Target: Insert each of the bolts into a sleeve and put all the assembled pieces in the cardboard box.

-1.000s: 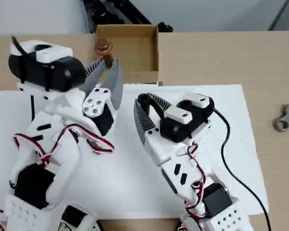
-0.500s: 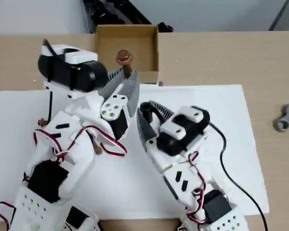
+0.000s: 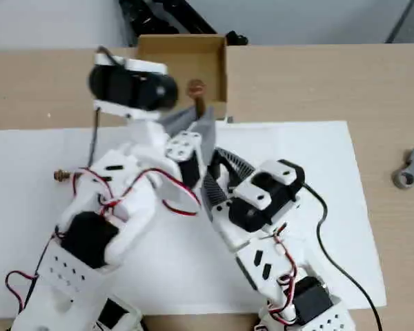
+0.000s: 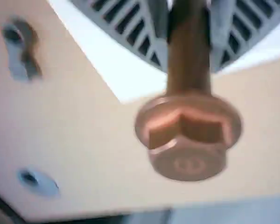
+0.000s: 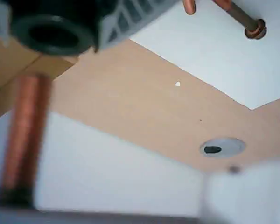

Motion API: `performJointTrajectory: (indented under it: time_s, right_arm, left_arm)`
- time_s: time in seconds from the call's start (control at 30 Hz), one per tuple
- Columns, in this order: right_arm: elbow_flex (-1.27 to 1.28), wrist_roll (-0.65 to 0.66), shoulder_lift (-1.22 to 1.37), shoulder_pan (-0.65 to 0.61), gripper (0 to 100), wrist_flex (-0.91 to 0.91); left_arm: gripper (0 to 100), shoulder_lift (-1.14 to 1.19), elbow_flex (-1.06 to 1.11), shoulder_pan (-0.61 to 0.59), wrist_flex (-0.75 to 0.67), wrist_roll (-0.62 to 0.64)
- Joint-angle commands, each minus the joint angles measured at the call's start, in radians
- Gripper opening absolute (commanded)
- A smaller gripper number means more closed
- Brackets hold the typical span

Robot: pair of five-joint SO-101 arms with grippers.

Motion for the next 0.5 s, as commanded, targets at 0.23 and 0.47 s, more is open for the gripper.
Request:
performJointTrajectory:
  time_s: [0.23, 0.47]
  right_arm:
    - [-0.008, 0.000, -0.021, -0.002, 1.1, -0.022]
    - [-0.008, 0.000, -0.021, -0.002, 1.1, -0.022]
  left_arm:
    - [1, 0.006, -0.059, 0.026, 0.032, 0.008]
    - [1, 0.006, -0.068, 0.026, 0.069, 0.008]
